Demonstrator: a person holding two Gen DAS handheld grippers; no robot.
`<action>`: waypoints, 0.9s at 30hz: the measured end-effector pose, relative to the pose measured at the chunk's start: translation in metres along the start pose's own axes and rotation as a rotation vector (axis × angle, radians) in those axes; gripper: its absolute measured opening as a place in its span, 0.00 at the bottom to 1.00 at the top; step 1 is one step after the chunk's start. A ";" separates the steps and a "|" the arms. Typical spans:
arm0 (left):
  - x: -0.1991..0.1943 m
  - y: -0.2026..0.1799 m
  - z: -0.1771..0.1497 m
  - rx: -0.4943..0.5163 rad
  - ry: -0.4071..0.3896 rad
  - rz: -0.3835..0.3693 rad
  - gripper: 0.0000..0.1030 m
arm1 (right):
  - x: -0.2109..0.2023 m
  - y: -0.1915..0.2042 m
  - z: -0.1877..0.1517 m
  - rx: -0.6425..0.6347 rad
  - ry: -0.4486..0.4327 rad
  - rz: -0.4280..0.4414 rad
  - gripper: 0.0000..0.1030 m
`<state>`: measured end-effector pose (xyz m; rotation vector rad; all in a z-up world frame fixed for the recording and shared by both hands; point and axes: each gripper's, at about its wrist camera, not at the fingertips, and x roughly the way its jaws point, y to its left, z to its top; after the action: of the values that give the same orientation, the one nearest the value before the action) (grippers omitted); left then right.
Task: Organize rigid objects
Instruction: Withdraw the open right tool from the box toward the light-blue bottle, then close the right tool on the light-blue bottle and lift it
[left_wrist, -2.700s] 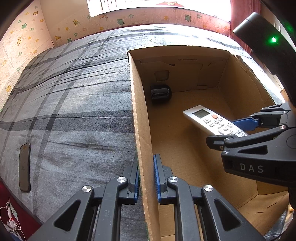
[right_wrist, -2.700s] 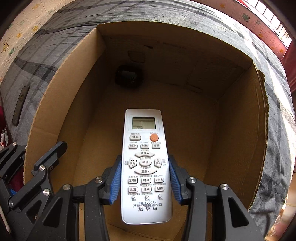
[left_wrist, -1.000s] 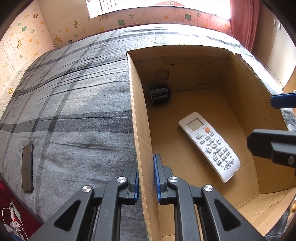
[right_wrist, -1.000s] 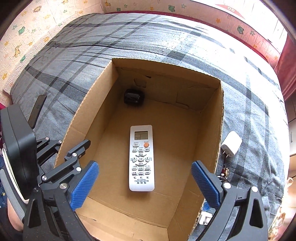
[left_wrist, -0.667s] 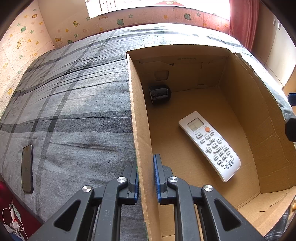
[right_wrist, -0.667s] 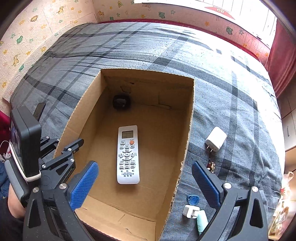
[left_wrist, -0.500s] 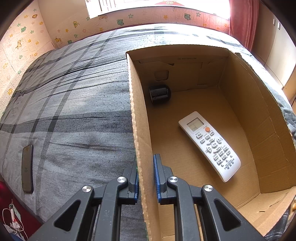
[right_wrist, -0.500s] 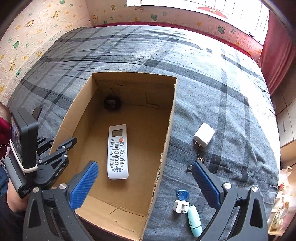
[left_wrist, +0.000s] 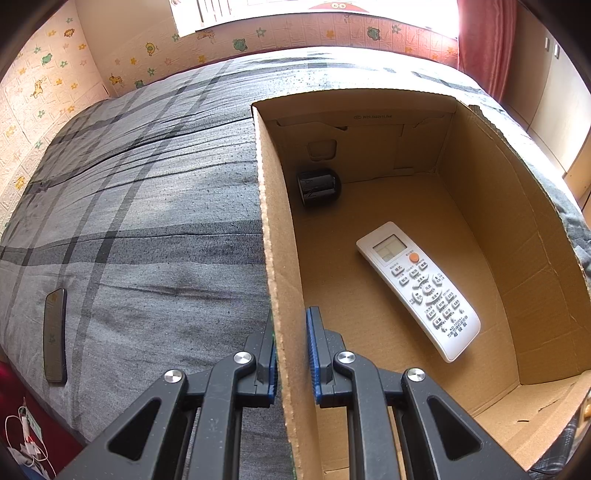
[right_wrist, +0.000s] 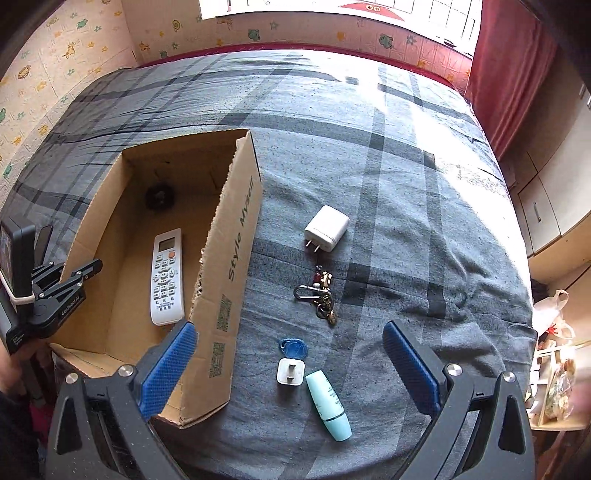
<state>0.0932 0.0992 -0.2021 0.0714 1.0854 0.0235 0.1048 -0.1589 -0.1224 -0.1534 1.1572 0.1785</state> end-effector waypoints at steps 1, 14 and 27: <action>0.000 0.000 0.000 0.000 0.000 0.000 0.14 | 0.002 -0.004 -0.004 0.007 0.006 -0.008 1.00; 0.000 0.000 -0.001 -0.001 0.002 0.002 0.14 | 0.039 -0.037 -0.059 0.106 0.081 -0.033 1.00; 0.001 0.000 0.000 -0.001 0.005 0.008 0.14 | 0.091 -0.050 -0.096 0.123 0.176 -0.051 1.00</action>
<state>0.0940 0.0993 -0.2029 0.0749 1.0902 0.0315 0.0656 -0.2219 -0.2427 -0.0907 1.3343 0.0491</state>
